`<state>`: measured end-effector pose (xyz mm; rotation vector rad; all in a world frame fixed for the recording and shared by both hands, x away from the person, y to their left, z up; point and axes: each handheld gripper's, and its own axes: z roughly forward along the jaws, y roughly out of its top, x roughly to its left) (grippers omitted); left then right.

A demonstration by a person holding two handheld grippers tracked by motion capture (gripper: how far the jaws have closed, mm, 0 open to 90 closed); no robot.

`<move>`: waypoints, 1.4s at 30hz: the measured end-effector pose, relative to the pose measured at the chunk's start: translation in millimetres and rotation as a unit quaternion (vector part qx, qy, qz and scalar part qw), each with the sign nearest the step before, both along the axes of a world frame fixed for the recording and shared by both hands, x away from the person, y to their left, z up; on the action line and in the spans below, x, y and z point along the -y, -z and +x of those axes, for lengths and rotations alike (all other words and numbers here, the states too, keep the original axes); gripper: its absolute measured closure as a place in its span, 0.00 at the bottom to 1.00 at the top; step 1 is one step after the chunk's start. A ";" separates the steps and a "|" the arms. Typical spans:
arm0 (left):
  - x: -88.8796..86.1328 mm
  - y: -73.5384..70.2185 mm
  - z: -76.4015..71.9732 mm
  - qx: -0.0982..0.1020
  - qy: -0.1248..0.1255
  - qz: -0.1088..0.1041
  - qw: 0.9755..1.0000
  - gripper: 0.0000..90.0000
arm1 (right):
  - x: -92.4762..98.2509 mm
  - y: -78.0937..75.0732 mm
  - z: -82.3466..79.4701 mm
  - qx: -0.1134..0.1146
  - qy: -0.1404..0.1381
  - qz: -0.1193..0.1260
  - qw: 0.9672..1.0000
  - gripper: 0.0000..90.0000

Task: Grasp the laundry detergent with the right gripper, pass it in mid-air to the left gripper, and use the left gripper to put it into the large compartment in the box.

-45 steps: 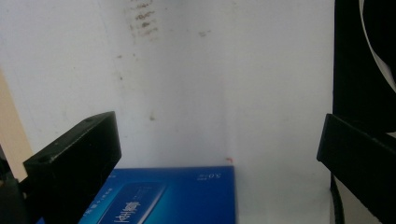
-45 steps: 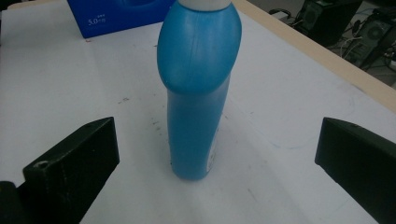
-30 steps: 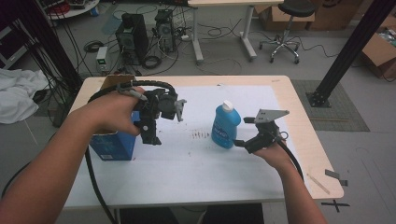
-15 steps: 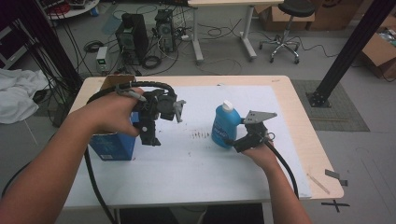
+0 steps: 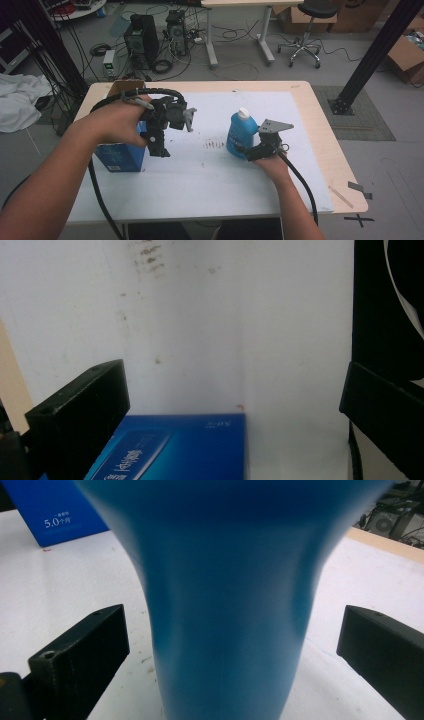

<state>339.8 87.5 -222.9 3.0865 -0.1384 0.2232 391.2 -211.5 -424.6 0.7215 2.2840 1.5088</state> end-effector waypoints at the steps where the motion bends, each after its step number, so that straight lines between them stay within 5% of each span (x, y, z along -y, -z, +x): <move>1: -0.1 0.0 0.0 0.000 0.000 0.000 1.000 0.00 | -0.6 0.6 -0.1 0.000 0.002 0.001 1.000 0.00; 23: 0.0 1.5 0.3 -0.002 -0.003 0.003 1.000 0.00 | -8.8 8.1 -0.1 0.013 0.032 0.005 0.999 0.15; 42: -0.2 2.9 -0.3 -0.002 -0.005 0.003 1.000 0.00 | -9.6 7.1 -1.2 0.025 0.021 0.021 0.999 0.30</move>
